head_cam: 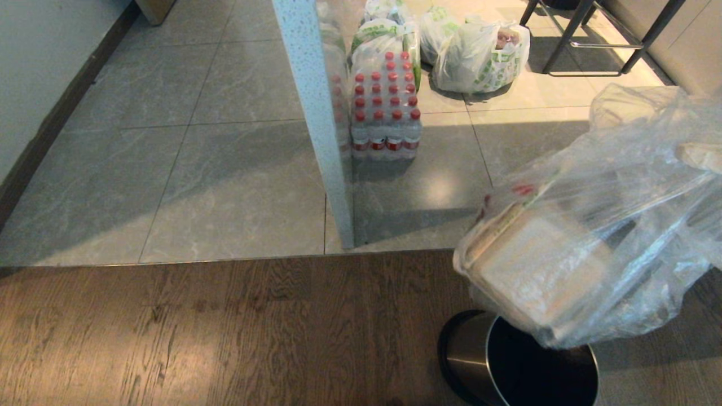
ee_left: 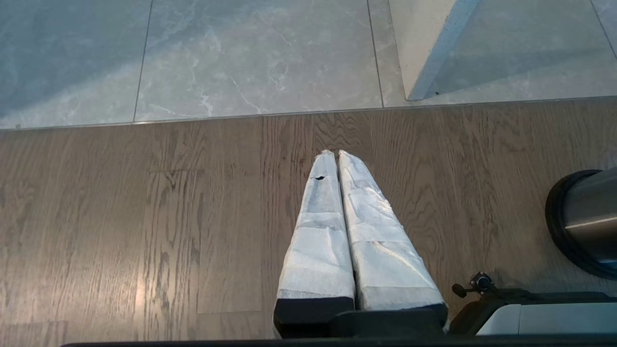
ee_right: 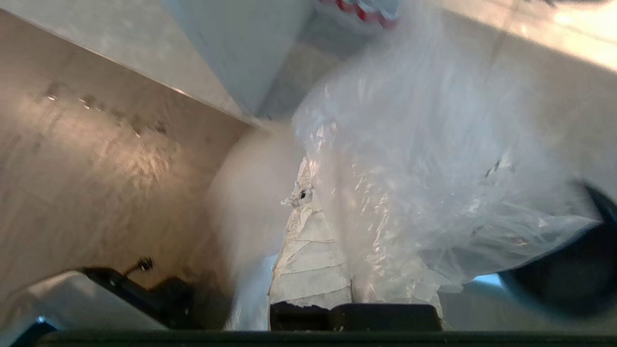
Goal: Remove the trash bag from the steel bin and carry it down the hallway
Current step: Put the trash bag at the door
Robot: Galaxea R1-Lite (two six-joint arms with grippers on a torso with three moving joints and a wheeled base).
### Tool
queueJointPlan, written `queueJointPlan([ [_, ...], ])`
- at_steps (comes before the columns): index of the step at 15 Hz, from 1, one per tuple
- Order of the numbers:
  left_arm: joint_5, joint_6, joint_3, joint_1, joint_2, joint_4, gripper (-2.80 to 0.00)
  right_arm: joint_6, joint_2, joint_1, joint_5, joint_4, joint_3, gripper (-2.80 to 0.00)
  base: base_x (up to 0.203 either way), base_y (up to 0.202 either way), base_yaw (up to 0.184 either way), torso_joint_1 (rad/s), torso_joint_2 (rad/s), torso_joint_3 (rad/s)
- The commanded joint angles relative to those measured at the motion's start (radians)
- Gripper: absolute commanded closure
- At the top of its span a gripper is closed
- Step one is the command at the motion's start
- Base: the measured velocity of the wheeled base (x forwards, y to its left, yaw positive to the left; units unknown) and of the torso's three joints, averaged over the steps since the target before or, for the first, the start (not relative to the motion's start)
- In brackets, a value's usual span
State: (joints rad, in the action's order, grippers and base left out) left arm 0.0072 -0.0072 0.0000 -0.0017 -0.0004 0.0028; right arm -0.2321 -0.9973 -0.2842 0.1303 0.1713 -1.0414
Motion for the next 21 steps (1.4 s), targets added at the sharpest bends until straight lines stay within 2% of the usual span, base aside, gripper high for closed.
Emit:
queueJointPlan([
  [1,0.0,0.0,0.002,0.0,0.0,0.0,0.0,-0.002,0.11,0.026,-0.001,0.0,0.087,0.0,0.0,0.0,0.0,0.0,0.0,0.0],
  [8,0.0,0.0,0.002,0.0,-0.001,0.0,0.0,-0.004,0.459,0.174,-0.063,-0.011,0.564,0.0,0.0,0.0,0.0,0.0,0.0,0.0],
  [11,0.0,0.0,0.002,0.0,0.0,0.0,0.0,0.018,0.635,0.195,-0.073,-0.017,0.702,0.0,0.0,0.0,0.0,0.0,0.0,0.0],
  [13,0.0,0.0,0.002,0.0,0.0,0.0,0.0,0.036,0.695,0.2,-0.085,-0.076,0.827,0.0,0.0,0.0,0.0,0.0,0.0,0.0],
  [14,0.0,0.0,0.002,0.0,0.0,0.0,0.0,0.043,0.704,0.201,-0.093,-0.132,0.872,0.0,0.0,0.0,0.0,0.0,0.0,0.0],
  [17,0.0,0.0,0.002,0.0,0.0,0.0,0.0,0.072,0.707,0.202,-0.095,-0.176,0.947,0.0,0.0,0.0,0.0,0.0,0.0,0.0],
  [20,0.0,0.0,0.002,0.0,0.0,0.0,0.0,0.108,0.711,0.214,-0.096,-0.31,1.04,0.0,0.0,0.0,0.0,0.0,0.0,0.0],
  [21,0.0,0.0,0.002,0.0,0.0,0.0,0.0,0.111,0.722,0.227,-0.092,-0.305,1.042,0.0,0.0,0.0,0.0,0.0,0.0,0.0],
])
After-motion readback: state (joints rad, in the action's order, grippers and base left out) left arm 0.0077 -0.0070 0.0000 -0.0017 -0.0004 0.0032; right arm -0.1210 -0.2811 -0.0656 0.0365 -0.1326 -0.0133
